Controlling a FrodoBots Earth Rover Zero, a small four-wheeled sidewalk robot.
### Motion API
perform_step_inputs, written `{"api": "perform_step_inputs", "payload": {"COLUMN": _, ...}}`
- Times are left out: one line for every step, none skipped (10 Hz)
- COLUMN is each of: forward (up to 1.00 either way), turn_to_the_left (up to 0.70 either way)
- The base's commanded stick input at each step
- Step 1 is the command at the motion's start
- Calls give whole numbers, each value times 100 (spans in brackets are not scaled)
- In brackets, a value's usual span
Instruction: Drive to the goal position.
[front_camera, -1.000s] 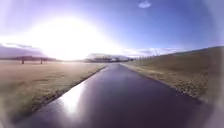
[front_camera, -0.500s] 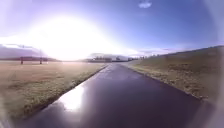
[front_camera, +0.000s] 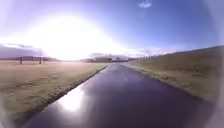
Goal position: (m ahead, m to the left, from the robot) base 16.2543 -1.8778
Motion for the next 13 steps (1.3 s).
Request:
{"api": "perform_step_inputs", "payload": {"forward": 100, "turn_to_the_left": 0}}
{"api": "perform_step_inputs", "payload": {"forward": 100, "turn_to_the_left": 0}}
{"api": "perform_step_inputs", "payload": {"forward": 100, "turn_to_the_left": 0}}
{"api": "perform_step_inputs", "payload": {"forward": 100, "turn_to_the_left": 0}}
{"api": "perform_step_inputs", "payload": {"forward": 100, "turn_to_the_left": 0}}
{"api": "perform_step_inputs", "payload": {"forward": 100, "turn_to_the_left": 0}}
{"api": "perform_step_inputs", "payload": {"forward": 100, "turn_to_the_left": 0}}
{"api": "perform_step_inputs", "payload": {"forward": 100, "turn_to_the_left": 0}}
{"api": "perform_step_inputs", "payload": {"forward": 100, "turn_to_the_left": 0}}
{"api": "perform_step_inputs", "payload": {"forward": 100, "turn_to_the_left": 0}}
{"api": "perform_step_inputs", "payload": {"forward": 100, "turn_to_the_left": 0}}
{"api": "perform_step_inputs", "payload": {"forward": 100, "turn_to_the_left": 0}}
{"api": "perform_step_inputs", "payload": {"forward": 100, "turn_to_the_left": 0}}
